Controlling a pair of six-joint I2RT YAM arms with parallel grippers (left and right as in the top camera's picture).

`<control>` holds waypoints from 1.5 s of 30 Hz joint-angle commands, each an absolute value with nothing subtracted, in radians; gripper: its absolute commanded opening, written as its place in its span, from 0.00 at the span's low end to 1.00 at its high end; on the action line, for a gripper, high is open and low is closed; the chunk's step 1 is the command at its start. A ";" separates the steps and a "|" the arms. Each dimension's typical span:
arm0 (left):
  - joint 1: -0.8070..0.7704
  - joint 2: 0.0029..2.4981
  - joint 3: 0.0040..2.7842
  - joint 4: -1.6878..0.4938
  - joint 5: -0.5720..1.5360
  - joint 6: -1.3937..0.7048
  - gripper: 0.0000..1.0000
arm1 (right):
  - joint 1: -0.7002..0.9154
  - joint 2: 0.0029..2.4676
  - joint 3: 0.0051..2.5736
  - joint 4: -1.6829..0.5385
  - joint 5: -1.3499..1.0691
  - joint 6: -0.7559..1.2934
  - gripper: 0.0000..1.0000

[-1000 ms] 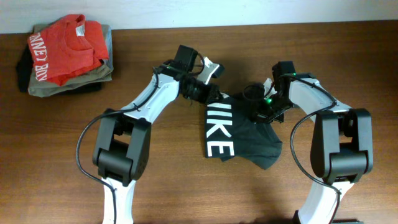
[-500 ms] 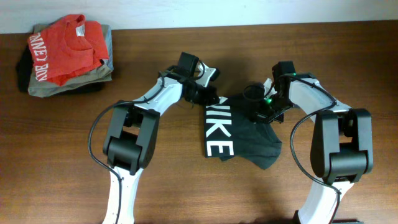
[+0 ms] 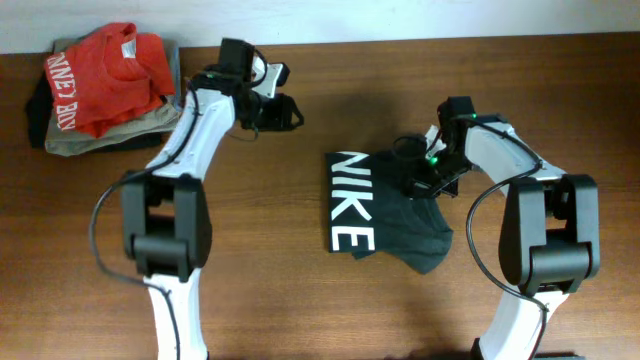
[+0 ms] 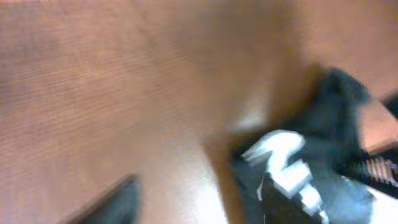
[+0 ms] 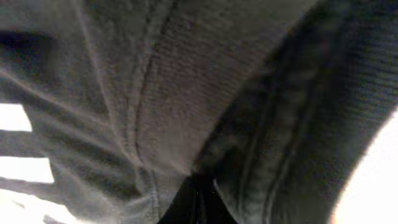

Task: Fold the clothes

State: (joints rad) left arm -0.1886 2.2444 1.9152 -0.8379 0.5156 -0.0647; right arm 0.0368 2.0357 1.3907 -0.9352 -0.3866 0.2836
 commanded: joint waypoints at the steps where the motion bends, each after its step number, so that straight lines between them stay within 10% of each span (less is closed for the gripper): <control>1: -0.190 2.116 1.948 -1.027 0.518 -0.049 0.99 | 0.031 1.988 1.555 -1.054 -0.266 0.294 0.13; 4: -0.199 2.121 1.897 -1.191 0.518 -0.049 0.99 | 0.027 1.979 1.790 -1.235 -0.194 0.292 0.99; 30: -0.446 2.274 1.444 -0.560 0.738 -0.249 0.99 | -0.354 1.983 2.036 -1.384 -0.119 0.293 0.99; 40: -0.441 2.275 1.452 -0.560 0.736 -0.261 0.05 | -0.354 1.983 2.036 -1.384 -0.119 0.293 0.99; 45: -0.386 2.275 1.521 -0.579 0.638 -0.255 0.01 | -0.354 1.983 2.036 -1.384 -0.119 0.293 0.99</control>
State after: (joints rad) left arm -0.4328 2.2379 1.4723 -0.5610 0.7780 -0.2623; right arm -0.3546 1.9961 2.0209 -1.3838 -0.1307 0.2886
